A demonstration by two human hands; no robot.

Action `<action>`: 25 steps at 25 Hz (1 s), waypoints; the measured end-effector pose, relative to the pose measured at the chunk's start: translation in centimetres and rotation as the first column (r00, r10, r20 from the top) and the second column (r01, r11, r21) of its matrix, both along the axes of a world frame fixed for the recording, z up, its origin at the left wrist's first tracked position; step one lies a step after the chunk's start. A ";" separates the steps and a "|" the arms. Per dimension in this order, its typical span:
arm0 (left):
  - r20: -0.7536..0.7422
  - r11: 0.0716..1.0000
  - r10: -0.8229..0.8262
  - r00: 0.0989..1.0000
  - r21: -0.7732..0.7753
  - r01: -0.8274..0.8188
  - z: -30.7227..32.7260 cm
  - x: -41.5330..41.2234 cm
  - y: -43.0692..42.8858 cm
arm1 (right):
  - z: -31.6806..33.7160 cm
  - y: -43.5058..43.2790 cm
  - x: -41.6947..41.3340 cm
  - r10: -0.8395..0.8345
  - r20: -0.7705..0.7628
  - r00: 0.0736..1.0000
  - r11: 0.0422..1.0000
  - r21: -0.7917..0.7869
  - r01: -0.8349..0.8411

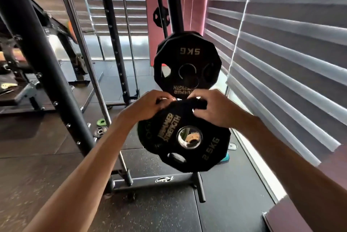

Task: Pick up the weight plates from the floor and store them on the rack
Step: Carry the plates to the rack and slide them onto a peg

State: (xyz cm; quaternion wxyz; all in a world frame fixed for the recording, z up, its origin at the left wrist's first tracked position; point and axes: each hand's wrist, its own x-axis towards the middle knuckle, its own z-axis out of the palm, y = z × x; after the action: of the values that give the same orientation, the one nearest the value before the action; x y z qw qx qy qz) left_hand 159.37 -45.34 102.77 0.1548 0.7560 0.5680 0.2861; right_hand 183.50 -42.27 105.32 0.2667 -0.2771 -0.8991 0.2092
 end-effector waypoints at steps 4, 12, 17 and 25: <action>-0.065 0.996 0.076 0.995 -0.036 -0.079 1.8 -0.7 -0.4 | 3.8 2.3 0.8 -0.054 -0.156 0.986 0.992 0.107 0.071; -0.008 0.982 0.055 0.998 -0.183 -0.056 0.5 -0.8 1.5 | 5.5 8.0 0.4 -0.170 -0.366 0.915 0.950 0.185 0.250; 0.053 0.951 0.066 0.996 -0.307 -0.046 -0.6 0.2 1.7 | 4.4 10.3 -0.9 -0.159 -0.412 0.897 0.954 0.171 0.247; 0.177 0.976 0.194 0.965 -0.135 -0.172 -3.4 0.8 4.6 | 2.7 13.3 -2.2 -0.159 -0.361 0.919 0.918 0.289 0.272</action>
State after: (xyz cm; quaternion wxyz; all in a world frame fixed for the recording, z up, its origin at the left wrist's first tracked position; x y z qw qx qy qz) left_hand 160.19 -40.73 99.35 0.2258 0.6590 0.6342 0.3355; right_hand 181.32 -28.93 107.99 0.4781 -0.2876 -0.8272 0.0661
